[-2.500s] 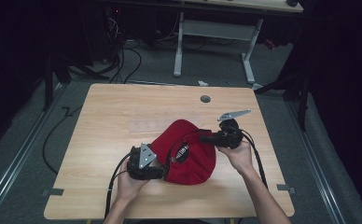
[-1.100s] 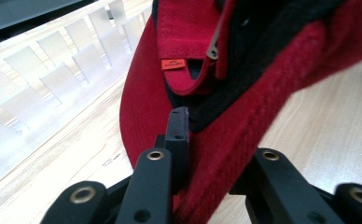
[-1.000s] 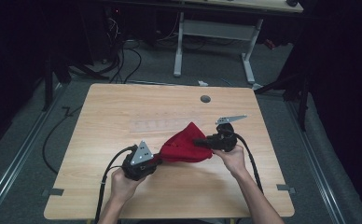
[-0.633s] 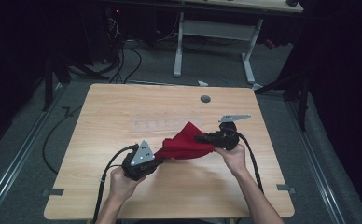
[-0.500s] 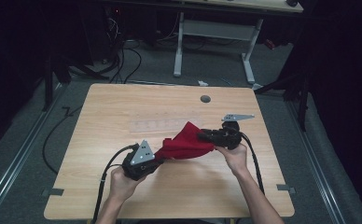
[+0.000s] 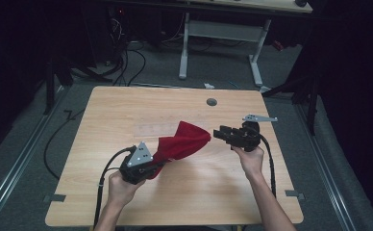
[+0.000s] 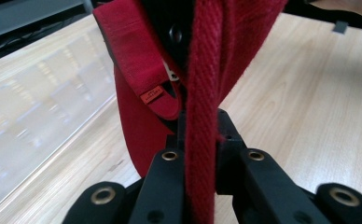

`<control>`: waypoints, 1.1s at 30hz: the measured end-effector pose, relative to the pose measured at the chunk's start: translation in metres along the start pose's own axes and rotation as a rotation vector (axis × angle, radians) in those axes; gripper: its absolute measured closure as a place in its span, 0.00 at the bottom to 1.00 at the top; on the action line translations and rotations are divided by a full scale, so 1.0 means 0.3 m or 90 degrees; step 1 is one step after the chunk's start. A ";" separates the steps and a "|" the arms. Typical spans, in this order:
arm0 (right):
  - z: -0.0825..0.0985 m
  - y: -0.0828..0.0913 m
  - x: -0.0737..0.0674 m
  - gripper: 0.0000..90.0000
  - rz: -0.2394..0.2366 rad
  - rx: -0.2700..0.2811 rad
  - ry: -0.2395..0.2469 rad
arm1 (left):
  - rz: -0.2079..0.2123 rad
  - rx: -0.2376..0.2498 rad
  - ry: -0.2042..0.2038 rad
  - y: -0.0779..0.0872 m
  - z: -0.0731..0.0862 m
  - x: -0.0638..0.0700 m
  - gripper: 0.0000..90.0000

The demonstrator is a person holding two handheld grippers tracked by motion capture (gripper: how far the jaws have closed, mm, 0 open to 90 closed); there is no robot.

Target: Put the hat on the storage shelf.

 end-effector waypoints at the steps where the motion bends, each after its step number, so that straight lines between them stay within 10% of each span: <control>1: 0.002 0.007 0.005 0.56 0.009 -0.002 0.003 | 0.000 0.006 0.004 0.005 -0.010 -0.003 0.94; 16: 0.170 -0.084 0.025 0.48 0.101 -0.153 0.096 | -0.018 0.058 0.054 0.034 -0.104 -0.058 0.94; 33: 0.269 -0.141 0.079 0.43 0.170 -0.187 0.108 | -0.043 0.120 0.115 0.049 -0.188 -0.135 0.94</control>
Point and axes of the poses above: each handheld gripper's, and its own axes: y roughly backward along the jaws, z roughly out of its underside, x roughly to its right, the point moved 9 cm from there along -y, roughly forward along the jaws, and after that the axes turned 7 degrees about y, right-handed, at the moved point
